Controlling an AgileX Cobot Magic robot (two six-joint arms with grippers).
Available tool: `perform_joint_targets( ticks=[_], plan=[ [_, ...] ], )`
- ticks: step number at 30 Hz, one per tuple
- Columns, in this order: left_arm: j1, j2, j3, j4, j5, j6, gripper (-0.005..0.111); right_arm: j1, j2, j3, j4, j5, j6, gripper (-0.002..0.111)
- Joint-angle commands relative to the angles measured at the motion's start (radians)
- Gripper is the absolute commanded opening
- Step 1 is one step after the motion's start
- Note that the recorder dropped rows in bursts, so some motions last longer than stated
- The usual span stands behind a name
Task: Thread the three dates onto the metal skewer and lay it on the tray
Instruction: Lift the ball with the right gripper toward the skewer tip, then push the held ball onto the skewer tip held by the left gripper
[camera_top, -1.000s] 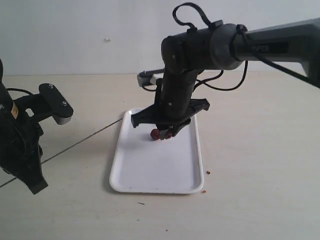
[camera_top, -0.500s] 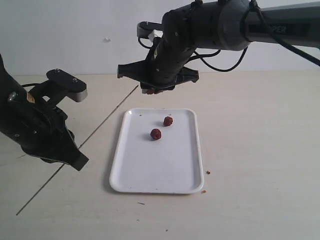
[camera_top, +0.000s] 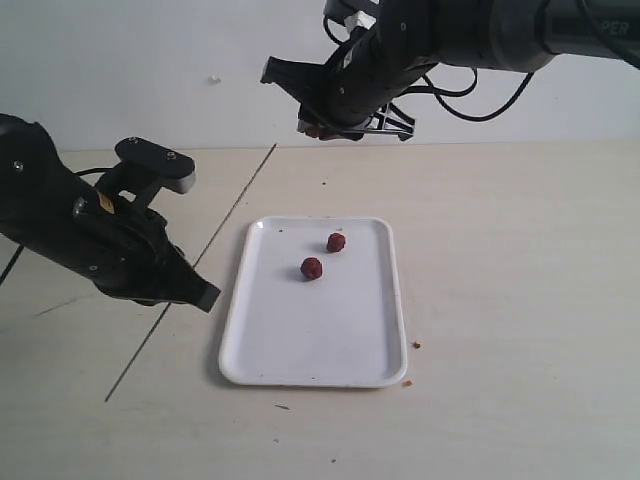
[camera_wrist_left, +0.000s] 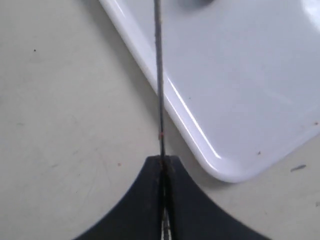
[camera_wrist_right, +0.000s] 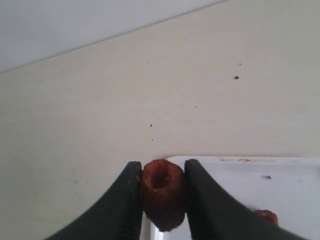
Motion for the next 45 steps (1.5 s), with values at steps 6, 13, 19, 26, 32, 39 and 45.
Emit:
perform_joint_targets(
  ticks=[6, 13, 19, 26, 32, 39, 45],
  plan=[
    [-0.002, 0.034, 0.003, -0.089, -0.093, 0.0, 0.0, -0.003, -0.013, -0.01, 0.043, -0.076, -0.007, 0.028],
    [-0.012, 0.034, 0.003, -0.089, -0.098, 0.025, 0.0, 0.003, -0.013, -0.01, 0.069, -0.078, -0.012, 0.028],
    [-0.023, 0.034, 0.003, -0.094, -0.1, 0.024, 0.0, 0.005, -0.013, -0.01, 0.111, -0.08, -0.047, 0.028],
    [-0.028, 0.034, 0.003, -0.094, -0.104, 0.024, 0.0, 0.005, -0.013, -0.01, 0.164, -0.078, -0.071, 0.028],
    [-0.028, 0.034, 0.003, -0.091, -0.128, 0.029, 0.0, 0.005, -0.013, -0.01, 0.251, -0.069, -0.174, 0.028],
    [-0.028, 0.034, 0.003, -0.09, -0.128, 0.029, 0.0, 0.005, -0.013, -0.01, 0.251, -0.065, -0.178, 0.028],
    [-0.028, 0.034, 0.003, -0.09, -0.146, 0.033, 0.0, 0.005, -0.013, -0.01, 0.267, -0.042, -0.198, 0.028]
  ],
)
